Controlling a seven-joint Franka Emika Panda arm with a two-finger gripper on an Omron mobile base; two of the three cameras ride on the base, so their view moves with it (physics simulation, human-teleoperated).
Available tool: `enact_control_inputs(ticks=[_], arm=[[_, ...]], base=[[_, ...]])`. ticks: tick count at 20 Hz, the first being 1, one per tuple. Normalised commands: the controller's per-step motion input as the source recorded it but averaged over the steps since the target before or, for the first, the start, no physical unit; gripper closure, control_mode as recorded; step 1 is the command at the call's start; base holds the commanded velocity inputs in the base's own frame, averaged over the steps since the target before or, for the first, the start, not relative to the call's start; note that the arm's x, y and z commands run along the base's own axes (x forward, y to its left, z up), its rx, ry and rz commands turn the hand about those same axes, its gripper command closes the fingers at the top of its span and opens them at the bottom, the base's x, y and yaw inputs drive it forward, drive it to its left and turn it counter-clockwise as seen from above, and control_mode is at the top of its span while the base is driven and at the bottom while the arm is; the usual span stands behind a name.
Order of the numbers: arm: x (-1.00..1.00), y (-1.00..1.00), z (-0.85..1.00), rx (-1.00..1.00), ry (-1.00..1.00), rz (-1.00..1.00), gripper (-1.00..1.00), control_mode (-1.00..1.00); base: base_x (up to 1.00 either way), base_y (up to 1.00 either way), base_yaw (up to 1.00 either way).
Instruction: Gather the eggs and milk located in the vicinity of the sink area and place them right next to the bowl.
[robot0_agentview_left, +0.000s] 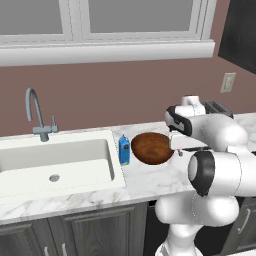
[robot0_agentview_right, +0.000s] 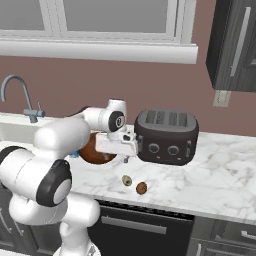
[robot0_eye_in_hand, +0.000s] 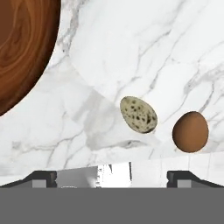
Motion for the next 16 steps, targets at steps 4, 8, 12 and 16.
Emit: enact_control_inputs(ticks=[4, 8, 12, 16], arm=[[-0.14, -0.60, 0.00, 0.00, 0.05, 0.23, -1.00, -1.00], [-0.09, -0.44, -0.15, 0.00, 0.02, 0.23, -1.00, -1.00], [-0.02, -0.10, -0.31, 0.03, -0.01, 0.21, -1.00, -1.00], [0.00, 0.02, -0.24, 0.16, -0.12, 0.19, -1.00, -1.00]], base=[[0.00, 0.00, 0.00], [0.00, 0.00, 0.00], [0.00, 0.00, 0.00], [0.00, 0.00, 0.00]])
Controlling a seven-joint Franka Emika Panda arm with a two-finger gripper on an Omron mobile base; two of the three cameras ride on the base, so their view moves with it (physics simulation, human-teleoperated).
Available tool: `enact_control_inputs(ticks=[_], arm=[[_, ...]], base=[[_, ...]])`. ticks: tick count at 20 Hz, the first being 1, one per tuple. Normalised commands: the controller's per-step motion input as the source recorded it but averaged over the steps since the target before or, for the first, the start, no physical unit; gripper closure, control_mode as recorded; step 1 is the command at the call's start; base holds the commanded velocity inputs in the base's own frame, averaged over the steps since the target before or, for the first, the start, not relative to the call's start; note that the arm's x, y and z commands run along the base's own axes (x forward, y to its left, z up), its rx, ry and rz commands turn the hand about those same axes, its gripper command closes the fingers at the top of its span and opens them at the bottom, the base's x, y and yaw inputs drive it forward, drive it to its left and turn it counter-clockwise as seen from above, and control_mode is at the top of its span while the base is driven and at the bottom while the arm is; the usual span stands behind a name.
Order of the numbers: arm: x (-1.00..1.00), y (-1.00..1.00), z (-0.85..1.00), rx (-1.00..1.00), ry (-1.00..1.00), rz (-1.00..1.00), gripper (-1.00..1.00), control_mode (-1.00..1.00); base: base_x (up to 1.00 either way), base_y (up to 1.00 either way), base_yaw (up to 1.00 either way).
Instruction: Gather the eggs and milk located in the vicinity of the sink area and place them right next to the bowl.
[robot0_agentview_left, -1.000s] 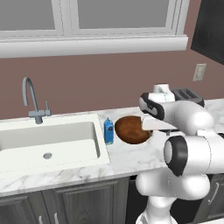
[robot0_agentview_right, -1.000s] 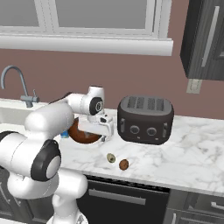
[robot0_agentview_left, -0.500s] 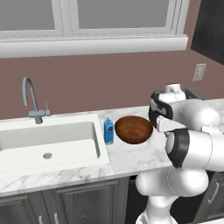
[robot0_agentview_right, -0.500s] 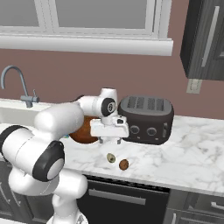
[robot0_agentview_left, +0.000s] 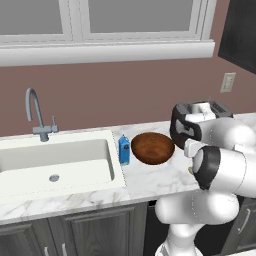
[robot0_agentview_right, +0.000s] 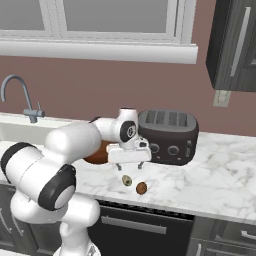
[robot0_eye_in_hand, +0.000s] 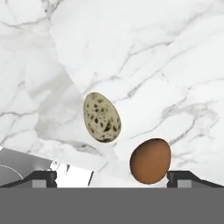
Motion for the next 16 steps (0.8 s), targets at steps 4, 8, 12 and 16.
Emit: enact_control_inputs(ticks=[4, 8, 12, 16], arm=[[0.00, 0.03, -0.03, 0.20, -0.25, 0.18, -1.00, -1.00], [0.00, 0.00, 0.00, 0.05, -0.21, 0.07, -1.00, -1.00], [0.29, 0.00, -0.01, 0.00, -0.01, -0.02, -1.00, -1.00], [0.39, 0.00, -0.12, 0.03, 0.03, -0.05, -1.00, -1.00]], base=[[0.00, 0.00, 0.00], [0.00, 0.00, 0.00], [0.00, 0.00, 0.00], [0.00, 0.00, 0.00]])
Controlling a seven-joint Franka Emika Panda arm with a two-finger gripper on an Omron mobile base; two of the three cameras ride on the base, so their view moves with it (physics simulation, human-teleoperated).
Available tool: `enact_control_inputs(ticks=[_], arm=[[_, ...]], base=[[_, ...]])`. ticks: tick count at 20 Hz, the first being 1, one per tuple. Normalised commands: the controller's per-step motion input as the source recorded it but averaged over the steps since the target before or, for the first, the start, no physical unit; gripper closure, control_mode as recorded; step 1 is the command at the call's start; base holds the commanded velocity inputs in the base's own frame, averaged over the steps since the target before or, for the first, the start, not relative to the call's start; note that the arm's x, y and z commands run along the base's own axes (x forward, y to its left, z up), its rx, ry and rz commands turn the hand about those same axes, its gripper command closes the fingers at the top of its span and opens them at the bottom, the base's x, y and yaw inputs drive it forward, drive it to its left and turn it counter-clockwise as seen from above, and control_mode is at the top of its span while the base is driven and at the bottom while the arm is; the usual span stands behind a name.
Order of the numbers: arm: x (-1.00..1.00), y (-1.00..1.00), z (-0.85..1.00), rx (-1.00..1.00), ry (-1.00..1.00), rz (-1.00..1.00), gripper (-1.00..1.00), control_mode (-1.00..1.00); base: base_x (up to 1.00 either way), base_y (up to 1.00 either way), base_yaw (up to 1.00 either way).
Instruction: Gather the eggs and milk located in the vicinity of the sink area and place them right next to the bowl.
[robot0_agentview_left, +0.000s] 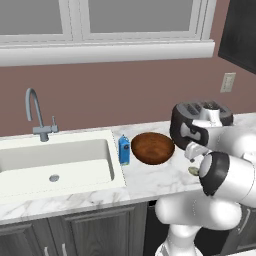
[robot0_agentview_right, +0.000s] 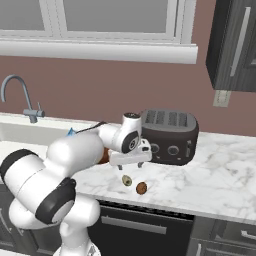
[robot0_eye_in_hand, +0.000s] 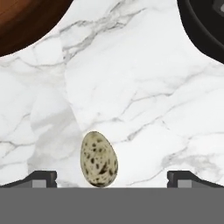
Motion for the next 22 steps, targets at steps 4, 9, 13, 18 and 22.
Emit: enact_control_inputs(ticks=[4, 9, 13, 18, 22], arm=[[0.20, 0.00, -0.24, 0.07, 0.01, -0.01, -1.00, -1.00], [-0.02, 0.00, -0.27, 0.06, 0.04, 0.00, -1.00, -1.00], [-0.06, 0.00, -0.17, 0.07, 0.02, 0.00, -1.00, -1.00], [-0.01, 0.02, -0.04, 0.03, 0.00, 0.00, -1.00, -1.00], [-0.11, 0.08, 0.00, 0.00, 0.00, 0.00, -1.00, -1.00]], base=[[0.00, 0.00, 0.00], [0.00, 0.00, 0.00], [0.00, 0.00, 0.00], [0.00, 0.00, 0.00], [0.00, 0.00, 0.00]])
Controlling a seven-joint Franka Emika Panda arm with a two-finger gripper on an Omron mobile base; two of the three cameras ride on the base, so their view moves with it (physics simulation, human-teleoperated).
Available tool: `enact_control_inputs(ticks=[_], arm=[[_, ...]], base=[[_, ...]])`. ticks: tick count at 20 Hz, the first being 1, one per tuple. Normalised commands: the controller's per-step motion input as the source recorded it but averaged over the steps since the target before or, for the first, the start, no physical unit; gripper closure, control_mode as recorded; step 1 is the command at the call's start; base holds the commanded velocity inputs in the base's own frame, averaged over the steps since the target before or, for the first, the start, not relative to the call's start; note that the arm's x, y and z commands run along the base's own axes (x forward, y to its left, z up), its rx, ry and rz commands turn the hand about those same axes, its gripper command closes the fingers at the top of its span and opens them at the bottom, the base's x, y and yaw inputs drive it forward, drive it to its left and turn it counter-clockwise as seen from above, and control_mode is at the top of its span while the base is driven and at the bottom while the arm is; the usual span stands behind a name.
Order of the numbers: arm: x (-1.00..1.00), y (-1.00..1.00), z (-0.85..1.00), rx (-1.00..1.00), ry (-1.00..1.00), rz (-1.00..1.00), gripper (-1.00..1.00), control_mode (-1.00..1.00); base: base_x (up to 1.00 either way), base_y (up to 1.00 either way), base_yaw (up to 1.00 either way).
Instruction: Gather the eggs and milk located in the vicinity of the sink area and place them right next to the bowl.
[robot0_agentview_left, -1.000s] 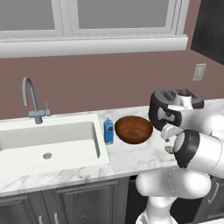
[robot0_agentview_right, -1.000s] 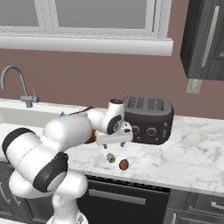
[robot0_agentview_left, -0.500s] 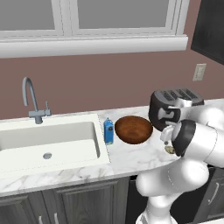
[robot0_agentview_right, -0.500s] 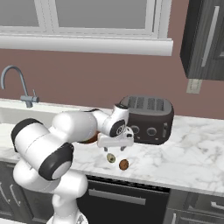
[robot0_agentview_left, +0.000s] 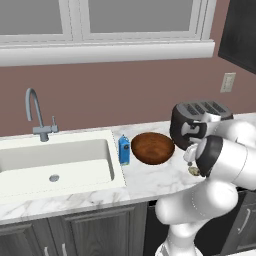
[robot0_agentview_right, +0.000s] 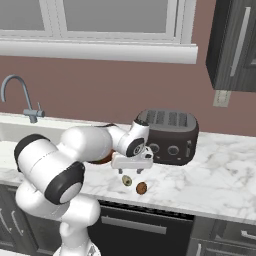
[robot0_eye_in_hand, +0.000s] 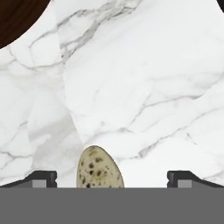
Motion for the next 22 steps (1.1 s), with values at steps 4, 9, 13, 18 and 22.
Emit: enact_control_inputs(ticks=[4, 9, 13, 18, 22], arm=[[-0.18, 0.12, 0.00, 0.00, 0.00, 0.00, -1.00, -1.00], [-0.15, 0.03, -0.06, 0.00, 0.00, 0.00, -1.00, -1.00], [-0.11, 0.00, -0.12, 0.00, 0.00, 0.00, -1.00, -1.00], [-0.14, 0.00, -0.17, 0.00, 0.00, 0.00, -1.00, -1.00], [-0.01, 0.00, -0.26, 0.00, 0.00, 0.00, -1.00, -1.00]], base=[[0.00, 0.00, 0.00], [0.00, 0.00, 0.00], [0.00, 0.00, 0.00], [0.00, 0.00, 0.00], [0.00, 0.00, 0.00]])
